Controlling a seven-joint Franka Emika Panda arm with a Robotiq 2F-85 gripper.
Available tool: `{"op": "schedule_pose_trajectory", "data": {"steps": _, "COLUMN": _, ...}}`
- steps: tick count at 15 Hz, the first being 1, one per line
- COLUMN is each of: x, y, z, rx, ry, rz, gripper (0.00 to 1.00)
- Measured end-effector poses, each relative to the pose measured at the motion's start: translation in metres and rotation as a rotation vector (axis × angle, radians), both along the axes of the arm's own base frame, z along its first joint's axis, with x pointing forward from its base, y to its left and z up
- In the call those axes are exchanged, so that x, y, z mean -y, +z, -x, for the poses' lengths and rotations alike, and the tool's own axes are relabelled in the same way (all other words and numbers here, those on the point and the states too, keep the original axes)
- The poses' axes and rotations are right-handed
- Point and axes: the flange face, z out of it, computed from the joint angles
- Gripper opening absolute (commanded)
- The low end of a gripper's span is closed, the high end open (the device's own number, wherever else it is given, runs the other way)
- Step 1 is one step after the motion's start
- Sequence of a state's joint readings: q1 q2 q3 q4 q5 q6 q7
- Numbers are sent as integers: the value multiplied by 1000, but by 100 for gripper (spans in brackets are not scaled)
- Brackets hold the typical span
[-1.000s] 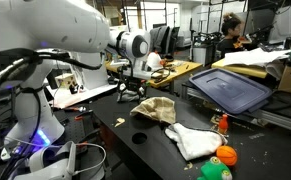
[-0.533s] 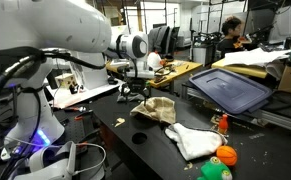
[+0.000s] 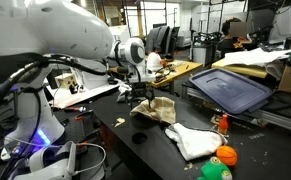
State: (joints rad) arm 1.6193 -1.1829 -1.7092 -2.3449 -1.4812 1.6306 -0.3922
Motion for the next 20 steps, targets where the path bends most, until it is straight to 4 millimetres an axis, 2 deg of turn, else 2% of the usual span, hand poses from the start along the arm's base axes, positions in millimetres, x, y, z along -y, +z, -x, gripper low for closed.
{"op": "schedule_pose_trajectory", "data": {"steps": 1, "x": 0, "y": -4, "z": 0, "rx": 5, "ry": 0, "rz": -12, "gripper": 100}}
{"op": "schedule_pose_trajectory", "data": {"steps": 3, "x": -2, "y": -10, "z": 0, "rx": 15, "ry": -3, "rz": -47, "gripper": 74}}
{"op": "schedule_pose_trajectory", "data": {"steps": 10, "x": -12, "y": -15, "z": -4, "rx": 60, "ry": 1, "rz": -145, "gripper": 20}}
{"op": "schedule_pose_trajectory", "data": {"steps": 13, "x": -13, "y": -14, "z": -4, "rx": 69, "ry": -4, "rz": -152, "gripper": 1}}
{"op": "schedule_pose_trajectory", "data": {"steps": 16, "x": -16, "y": -4, "z": -1, "rx": 77, "ry": -41, "rz": -166, "gripper": 0}}
{"op": "schedule_pose_trajectory", "data": {"steps": 20, "x": -37, "y": 26, "z": 12, "rx": 67, "ry": -218, "rz": -184, "gripper": 1}}
